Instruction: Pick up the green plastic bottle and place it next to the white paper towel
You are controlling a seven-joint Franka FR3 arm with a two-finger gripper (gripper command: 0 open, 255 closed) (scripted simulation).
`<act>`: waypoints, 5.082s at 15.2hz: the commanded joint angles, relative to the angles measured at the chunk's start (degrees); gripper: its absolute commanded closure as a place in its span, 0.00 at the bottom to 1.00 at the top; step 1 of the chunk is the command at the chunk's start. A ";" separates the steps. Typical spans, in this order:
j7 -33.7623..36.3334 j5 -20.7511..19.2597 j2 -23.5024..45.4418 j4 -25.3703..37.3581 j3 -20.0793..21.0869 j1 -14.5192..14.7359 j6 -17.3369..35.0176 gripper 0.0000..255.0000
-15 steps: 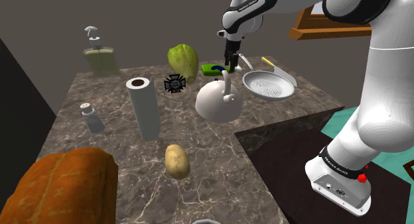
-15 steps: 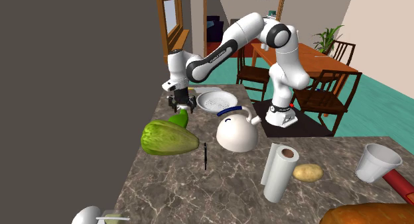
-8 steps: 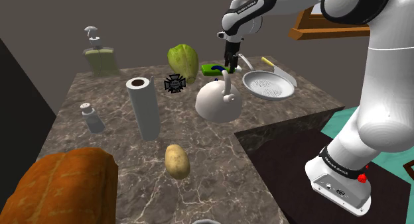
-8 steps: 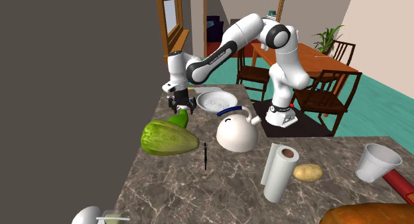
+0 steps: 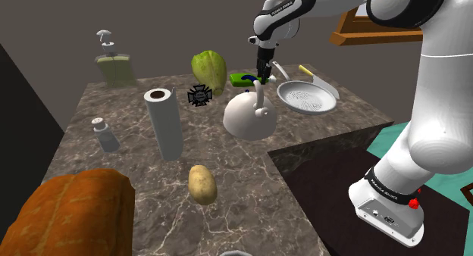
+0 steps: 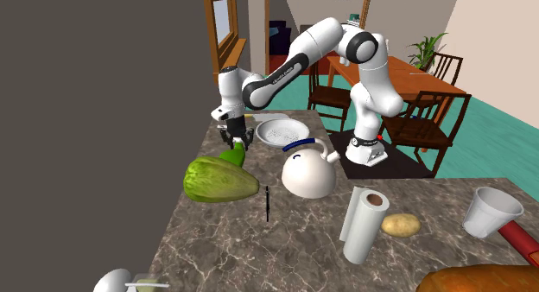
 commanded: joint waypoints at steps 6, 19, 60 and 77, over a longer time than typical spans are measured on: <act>0.30 -0.40 -1.03 0.89 -0.18 0.11 -1.87 1.00; 1.42 -1.80 -4.51 6.14 -0.75 0.32 -10.43 1.00; 6.50 -2.16 -3.88 36.61 -0.37 1.02 -39.96 1.00; 28.08 -4.57 -7.18 32.20 6.78 16.46 -37.49 1.00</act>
